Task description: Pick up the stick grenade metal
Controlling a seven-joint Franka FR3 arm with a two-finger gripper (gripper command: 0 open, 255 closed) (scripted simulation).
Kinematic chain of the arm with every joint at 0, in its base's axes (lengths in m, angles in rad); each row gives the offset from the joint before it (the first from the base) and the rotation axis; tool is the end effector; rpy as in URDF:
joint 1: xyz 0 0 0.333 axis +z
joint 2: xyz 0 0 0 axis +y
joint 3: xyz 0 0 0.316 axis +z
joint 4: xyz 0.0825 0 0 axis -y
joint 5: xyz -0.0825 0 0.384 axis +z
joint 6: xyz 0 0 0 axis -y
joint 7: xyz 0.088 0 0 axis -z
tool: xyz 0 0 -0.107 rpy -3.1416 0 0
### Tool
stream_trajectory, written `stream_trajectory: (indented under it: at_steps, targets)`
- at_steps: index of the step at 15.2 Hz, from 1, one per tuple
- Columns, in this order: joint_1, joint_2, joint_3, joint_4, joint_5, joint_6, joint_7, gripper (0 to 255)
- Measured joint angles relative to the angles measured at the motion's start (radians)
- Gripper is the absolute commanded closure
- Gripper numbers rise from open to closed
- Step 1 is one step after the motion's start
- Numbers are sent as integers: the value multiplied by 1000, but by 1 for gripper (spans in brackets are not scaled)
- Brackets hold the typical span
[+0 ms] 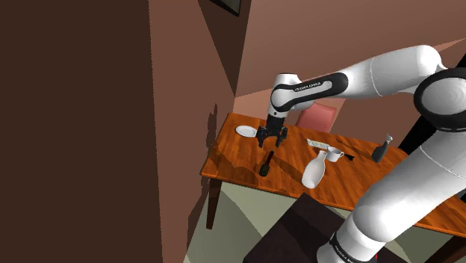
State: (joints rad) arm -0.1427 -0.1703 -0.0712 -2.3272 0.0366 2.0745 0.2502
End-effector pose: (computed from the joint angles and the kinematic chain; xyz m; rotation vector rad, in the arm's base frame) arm 0.4618 -0.0987 0.4007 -3.0077 0.7386 0.1297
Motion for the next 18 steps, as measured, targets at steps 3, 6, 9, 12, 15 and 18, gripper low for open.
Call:
stream_trajectory:
  at_steps: [3, 6, 9, 12, 15, 18]
  targets:
    - [-18, 96, -16, 34, 4, 65, 26, 0]
    - [-35, 195, -33, 77, 12, 124, 50, 0]
    - [-58, 298, -55, 135, 25, 171, 61, 0]
    - [-78, 396, -71, 205, 42, 201, 78, 0]
    - [-103, 503, -86, 284, 65, 230, 91, 0]
    - [-130, 596, -99, 354, 89, 254, 103, 0]
